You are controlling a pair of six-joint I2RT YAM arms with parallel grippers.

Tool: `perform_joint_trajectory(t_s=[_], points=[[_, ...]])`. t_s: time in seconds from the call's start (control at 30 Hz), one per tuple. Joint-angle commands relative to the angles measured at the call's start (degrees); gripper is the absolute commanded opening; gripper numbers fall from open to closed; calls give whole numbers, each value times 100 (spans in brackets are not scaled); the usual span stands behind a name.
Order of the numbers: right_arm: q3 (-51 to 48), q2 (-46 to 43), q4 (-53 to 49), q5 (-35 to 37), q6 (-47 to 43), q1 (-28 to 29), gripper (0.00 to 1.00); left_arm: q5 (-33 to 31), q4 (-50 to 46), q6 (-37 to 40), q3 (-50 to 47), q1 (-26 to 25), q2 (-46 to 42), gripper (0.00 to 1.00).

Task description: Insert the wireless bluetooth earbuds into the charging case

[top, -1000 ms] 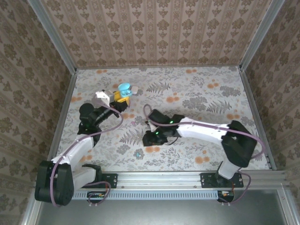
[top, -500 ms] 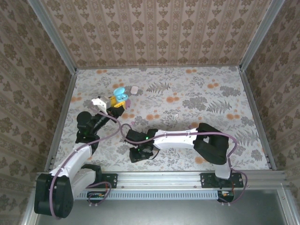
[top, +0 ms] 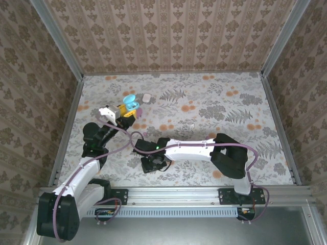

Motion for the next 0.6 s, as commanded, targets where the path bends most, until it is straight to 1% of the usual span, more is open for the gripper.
perform_joint_trajectory(t_s=[0.0, 0.57], points=[[200, 210, -296, 88, -12, -40, 34, -46, 18, 146, 10, -32, -129, 38], [417, 521, -466, -87, -62, -102, 33, -19, -48, 188, 19, -41, -184, 38]])
